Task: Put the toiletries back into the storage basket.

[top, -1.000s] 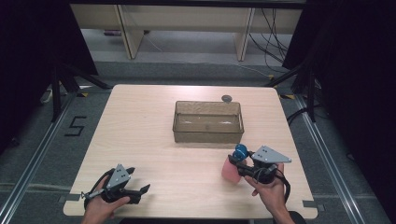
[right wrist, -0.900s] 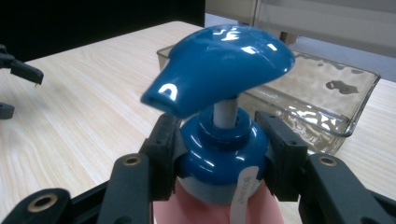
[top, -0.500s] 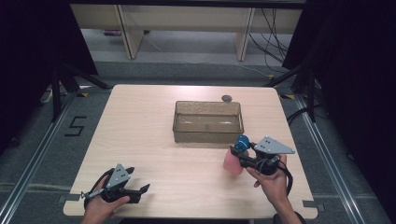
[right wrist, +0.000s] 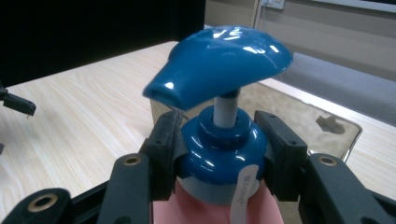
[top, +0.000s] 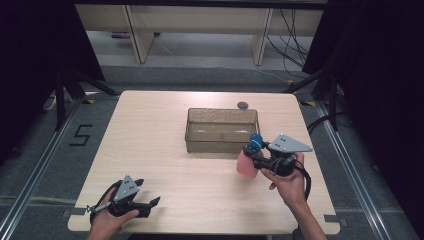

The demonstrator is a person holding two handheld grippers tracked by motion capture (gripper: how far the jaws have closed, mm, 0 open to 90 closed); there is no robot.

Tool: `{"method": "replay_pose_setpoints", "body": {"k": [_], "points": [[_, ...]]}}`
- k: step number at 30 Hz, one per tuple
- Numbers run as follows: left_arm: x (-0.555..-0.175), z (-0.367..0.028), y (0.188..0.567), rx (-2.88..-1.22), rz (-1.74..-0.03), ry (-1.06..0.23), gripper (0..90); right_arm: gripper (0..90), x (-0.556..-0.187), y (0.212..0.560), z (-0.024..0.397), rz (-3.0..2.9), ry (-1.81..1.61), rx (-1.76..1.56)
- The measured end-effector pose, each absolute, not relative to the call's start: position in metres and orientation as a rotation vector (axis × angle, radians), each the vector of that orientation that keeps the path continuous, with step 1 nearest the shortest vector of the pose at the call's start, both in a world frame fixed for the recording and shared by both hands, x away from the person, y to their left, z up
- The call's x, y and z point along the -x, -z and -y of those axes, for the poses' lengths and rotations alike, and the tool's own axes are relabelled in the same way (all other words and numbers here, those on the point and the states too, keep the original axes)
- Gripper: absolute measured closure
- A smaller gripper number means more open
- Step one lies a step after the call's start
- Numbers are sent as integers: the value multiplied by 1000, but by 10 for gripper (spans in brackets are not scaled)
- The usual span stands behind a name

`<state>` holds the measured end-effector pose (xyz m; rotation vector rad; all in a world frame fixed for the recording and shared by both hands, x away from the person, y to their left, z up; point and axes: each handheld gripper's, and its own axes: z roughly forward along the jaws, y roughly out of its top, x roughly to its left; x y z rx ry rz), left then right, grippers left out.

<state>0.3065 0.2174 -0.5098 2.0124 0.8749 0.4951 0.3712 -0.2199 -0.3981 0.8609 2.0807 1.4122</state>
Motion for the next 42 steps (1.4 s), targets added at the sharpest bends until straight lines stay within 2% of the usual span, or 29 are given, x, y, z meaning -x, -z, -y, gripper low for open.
{"method": "replay_pose_setpoints", "body": {"k": [11,42], "points": [[-306,-218,509,-2020,-871,-502,149,536,-384,379,216,-2076,-1442,-876],[-306,-218,509,-2007,-881,-498,149,536,-424,355,210,-2045,-1439,-900]]}}
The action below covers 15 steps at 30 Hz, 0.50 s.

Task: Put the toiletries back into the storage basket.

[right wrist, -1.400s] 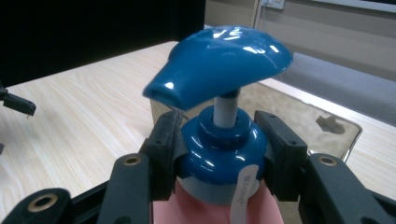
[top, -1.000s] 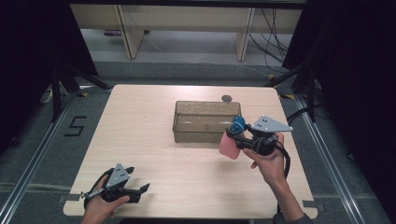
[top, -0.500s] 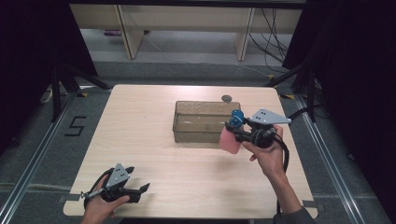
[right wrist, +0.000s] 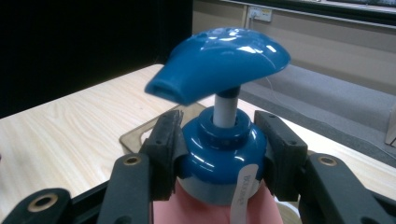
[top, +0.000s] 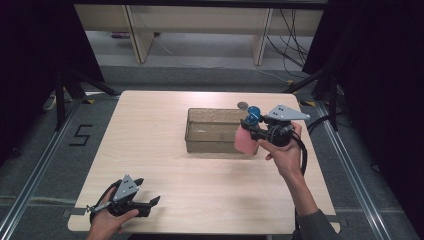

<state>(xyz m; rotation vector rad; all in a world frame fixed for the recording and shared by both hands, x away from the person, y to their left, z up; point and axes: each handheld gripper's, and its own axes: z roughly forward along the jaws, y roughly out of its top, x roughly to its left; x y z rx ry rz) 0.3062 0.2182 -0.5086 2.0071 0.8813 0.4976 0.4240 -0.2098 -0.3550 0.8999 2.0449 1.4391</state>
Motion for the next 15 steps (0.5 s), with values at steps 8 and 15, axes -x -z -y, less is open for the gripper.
{"method": "replay_pose_setpoints", "body": {"k": [8,15], "points": [[-307,-219,508,-2006,-875,-502,149,536,-443,353,209,-2022,-1420,-915],[-306,-218,508,-2001,-872,-506,149,536,-454,353,207,-2012,-1408,-954]]}}
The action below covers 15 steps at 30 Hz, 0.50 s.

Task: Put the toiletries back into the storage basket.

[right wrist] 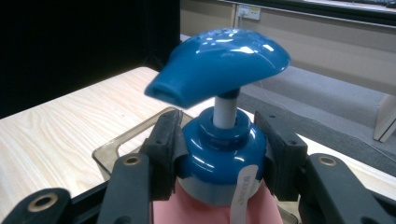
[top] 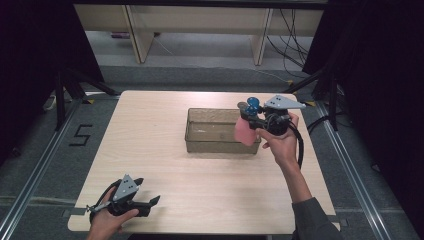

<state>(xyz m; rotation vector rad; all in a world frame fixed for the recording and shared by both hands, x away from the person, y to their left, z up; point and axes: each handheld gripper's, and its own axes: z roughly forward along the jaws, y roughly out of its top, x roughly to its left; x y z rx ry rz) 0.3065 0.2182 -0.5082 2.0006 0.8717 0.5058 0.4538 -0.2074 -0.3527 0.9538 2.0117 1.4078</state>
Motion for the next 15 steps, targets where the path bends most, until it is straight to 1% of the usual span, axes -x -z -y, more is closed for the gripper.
{"method": "replay_pose_setpoints", "body": {"k": [7,8,15], "points": [[-306,-218,508,-2003,-875,-502,149,536,-462,354,207,-2018,-1391,-965],[-307,-218,508,-2002,-871,-501,149,536,-465,354,208,-2005,-1387,-928],[-307,-218,508,-1993,-871,-502,149,536,-476,357,208,-2005,-1375,-969]]}}
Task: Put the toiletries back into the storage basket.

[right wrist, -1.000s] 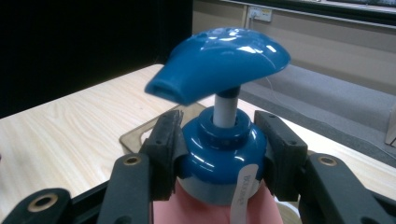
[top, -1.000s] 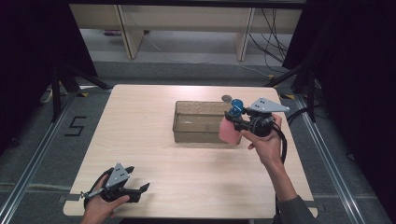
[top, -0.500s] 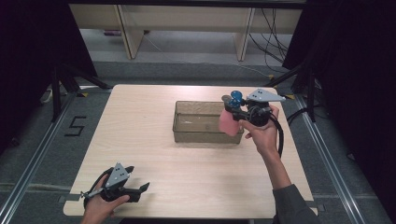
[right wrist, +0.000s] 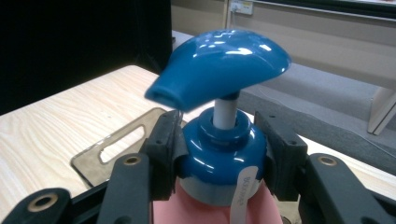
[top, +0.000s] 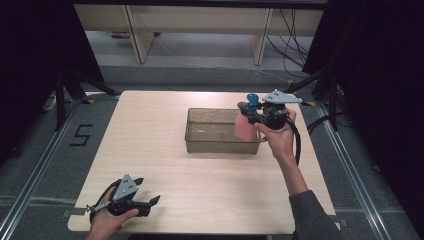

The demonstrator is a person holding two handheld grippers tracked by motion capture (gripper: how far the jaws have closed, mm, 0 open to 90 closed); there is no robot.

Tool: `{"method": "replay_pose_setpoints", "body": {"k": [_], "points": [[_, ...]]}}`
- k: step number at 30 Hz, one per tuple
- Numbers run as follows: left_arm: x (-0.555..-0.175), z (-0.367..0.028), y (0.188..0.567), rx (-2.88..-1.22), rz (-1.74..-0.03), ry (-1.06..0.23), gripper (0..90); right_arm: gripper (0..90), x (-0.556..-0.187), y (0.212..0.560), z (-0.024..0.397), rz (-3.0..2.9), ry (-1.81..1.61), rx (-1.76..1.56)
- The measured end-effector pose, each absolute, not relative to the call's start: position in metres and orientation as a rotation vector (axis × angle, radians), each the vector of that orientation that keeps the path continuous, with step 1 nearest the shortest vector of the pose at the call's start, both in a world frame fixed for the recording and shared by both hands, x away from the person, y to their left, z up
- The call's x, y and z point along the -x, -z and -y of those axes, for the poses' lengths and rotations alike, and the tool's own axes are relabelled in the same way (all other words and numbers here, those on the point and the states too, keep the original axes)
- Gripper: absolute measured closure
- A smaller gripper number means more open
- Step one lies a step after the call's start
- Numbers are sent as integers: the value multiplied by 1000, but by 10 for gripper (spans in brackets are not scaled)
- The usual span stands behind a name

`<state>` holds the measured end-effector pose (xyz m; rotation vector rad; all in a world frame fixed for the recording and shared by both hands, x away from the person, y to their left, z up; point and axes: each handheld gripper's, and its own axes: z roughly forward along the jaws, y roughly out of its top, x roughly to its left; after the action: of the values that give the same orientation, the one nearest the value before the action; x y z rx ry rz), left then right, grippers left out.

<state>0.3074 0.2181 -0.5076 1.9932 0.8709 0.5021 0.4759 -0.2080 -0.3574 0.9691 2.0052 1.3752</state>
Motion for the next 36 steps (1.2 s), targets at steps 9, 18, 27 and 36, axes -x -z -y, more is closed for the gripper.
{"method": "replay_pose_setpoints", "body": {"k": [9,18,27,36], "points": [[-307,-219,507,-2002,-866,-504,149,536,-488,369,208,-1987,-1347,-1012],[-307,-219,507,-2006,-864,-507,149,536,-496,379,208,-2007,-1333,-1010],[-308,-219,507,-2004,-865,-507,148,536,-498,387,209,-2007,-1318,-1039],[-307,-219,507,-2005,-865,-505,149,536,-499,392,209,-2026,-1303,-1026]]}}
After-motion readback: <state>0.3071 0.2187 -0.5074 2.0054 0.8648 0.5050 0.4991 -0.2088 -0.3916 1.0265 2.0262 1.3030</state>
